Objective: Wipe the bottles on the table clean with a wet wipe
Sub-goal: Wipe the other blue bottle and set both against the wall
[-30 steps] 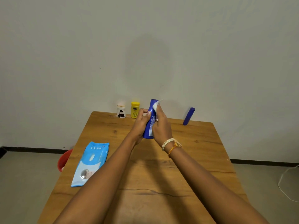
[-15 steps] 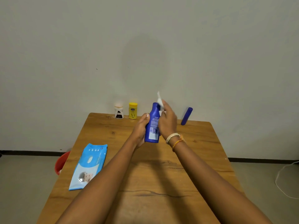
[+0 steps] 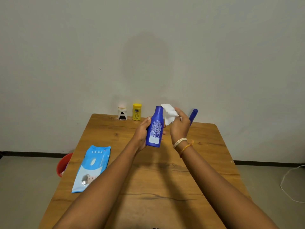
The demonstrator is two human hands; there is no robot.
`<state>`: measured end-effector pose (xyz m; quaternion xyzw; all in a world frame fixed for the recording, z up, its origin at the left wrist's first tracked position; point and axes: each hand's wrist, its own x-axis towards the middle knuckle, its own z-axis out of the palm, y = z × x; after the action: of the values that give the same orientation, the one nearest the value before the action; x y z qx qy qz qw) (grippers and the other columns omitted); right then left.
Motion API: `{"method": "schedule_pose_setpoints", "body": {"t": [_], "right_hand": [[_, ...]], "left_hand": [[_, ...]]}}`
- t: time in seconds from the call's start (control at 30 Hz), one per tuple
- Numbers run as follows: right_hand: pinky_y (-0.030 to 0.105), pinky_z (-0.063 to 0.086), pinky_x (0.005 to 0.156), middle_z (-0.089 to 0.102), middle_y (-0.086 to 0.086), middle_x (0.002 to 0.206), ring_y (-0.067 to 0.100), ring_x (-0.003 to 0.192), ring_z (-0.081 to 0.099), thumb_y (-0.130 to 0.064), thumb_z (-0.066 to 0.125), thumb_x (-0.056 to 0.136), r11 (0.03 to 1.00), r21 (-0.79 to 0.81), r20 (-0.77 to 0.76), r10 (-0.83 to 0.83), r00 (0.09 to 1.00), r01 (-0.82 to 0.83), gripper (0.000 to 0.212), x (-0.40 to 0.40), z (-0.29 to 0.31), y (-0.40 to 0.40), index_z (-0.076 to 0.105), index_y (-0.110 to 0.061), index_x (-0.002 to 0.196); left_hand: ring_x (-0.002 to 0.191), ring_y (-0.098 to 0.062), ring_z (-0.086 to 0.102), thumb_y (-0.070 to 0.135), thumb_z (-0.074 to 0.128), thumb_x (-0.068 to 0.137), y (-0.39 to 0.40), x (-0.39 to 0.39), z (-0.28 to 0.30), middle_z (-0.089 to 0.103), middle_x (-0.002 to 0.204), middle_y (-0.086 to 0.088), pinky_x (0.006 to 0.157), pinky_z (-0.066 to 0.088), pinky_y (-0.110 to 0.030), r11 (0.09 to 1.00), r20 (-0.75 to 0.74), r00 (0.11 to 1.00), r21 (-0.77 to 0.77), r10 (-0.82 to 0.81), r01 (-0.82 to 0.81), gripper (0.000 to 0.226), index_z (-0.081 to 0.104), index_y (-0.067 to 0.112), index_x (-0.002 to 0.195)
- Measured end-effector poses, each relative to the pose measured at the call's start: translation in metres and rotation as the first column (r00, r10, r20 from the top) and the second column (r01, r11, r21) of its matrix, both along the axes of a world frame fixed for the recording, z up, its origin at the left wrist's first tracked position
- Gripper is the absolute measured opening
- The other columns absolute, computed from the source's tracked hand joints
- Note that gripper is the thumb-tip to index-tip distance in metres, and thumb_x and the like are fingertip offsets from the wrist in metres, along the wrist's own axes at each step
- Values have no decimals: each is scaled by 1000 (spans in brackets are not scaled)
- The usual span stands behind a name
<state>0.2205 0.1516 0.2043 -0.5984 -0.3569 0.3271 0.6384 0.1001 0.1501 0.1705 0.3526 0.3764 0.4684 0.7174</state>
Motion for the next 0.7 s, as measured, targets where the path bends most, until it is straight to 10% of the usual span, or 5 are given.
{"method": "schedule_pose_setpoints", "body": {"t": [0.1,0.23,0.43,0.7], "right_hand": [[23,47,60,64,10,91,21,77,59,9,44,86,989,-147,-445,-44,894,-24,30,2,-1,20,64,4,108],[36,51,70,64,13,85,27,81,63,-8,49,93,916,-173,-226,321,920,-362,13,-4,-1,11,62,-6,91],[36,54,76,65,11,95,23,88,64,-12,48,96,885,9,-352,438,827,-465,15,-4,-3,8,59,-9,105],[24,58,70,70,5,101,14,86,67,-23,64,88,976,36,59,212,976,-214,33,-26,-2,6,64,-8,118]], "left_hand": [[72,-28,70,45,37,98,5,1,4,70,91,-14,60,59,-36,999,-18,1000,-41,-21,20,49,51,4,121],[62,-26,69,46,40,97,10,2,6,69,82,-15,54,58,-32,998,-115,991,9,-68,70,47,53,4,114],[56,-22,66,41,41,98,14,-5,2,66,82,-16,49,56,-29,996,-156,987,86,33,-20,45,49,2,118],[70,-20,66,52,32,98,27,3,9,69,83,-7,64,54,-33,991,-265,963,134,57,-21,45,60,18,107]]}}
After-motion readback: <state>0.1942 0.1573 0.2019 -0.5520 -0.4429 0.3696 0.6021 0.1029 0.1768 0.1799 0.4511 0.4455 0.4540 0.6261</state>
